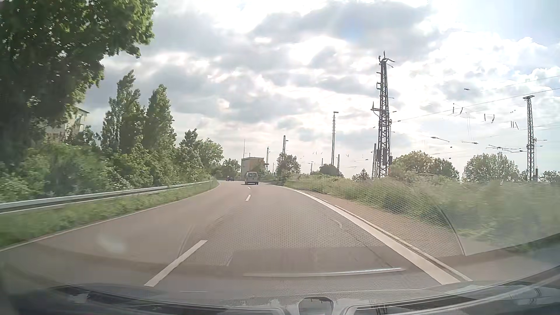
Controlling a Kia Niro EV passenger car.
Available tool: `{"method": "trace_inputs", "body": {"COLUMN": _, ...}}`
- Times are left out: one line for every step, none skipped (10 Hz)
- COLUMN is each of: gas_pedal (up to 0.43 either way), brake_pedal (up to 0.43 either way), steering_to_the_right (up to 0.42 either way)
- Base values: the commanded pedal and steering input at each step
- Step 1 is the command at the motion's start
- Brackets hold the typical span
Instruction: Follow the waypoints while adhering to traffic rules and regulations
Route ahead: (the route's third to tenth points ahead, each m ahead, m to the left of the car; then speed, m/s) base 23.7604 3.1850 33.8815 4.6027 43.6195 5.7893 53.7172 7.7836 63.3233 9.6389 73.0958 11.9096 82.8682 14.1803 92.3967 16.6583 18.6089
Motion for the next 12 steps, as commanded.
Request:
{"method": "trace_inputs", "body": {"gas_pedal": 0.067, "brake_pedal": 0.000, "steering_to_the_right": -0.015}}
{"method": "trace_inputs", "body": {"gas_pedal": 0.067, "brake_pedal": 0.000, "steering_to_the_right": -0.016}}
{"method": "trace_inputs", "body": {"gas_pedal": 0.067, "brake_pedal": 0.000, "steering_to_the_right": -0.016}}
{"method": "trace_inputs", "body": {"gas_pedal": 0.067, "brake_pedal": 0.000, "steering_to_the_right": -0.016}}
{"method": "trace_inputs", "body": {"gas_pedal": 0.067, "brake_pedal": 0.000, "steering_to_the_right": -0.016}}
{"method": "trace_inputs", "body": {"gas_pedal": 0.067, "brake_pedal": 0.000, "steering_to_the_right": -0.016}}
{"method": "trace_inputs", "body": {"gas_pedal": 0.067, "brake_pedal": 0.000, "steering_to_the_right": -0.016}}
{"method": "trace_inputs", "body": {"gas_pedal": 0.067, "brake_pedal": 0.000, "steering_to_the_right": -0.016}}
{"method": "trace_inputs", "body": {"gas_pedal": 0.067, "brake_pedal": 0.000, "steering_to_the_right": -0.016}}
{"method": "trace_inputs", "body": {"gas_pedal": 0.067, "brake_pedal": 0.000, "steering_to_the_right": -0.016}}
{"method": "trace_inputs", "body": {"gas_pedal": 0.067, "brake_pedal": 0.000, "steering_to_the_right": -0.016}}
{"method": "trace_inputs", "body": {"gas_pedal": 0.079, "brake_pedal": 0.000, "steering_to_the_right": -0.016}}
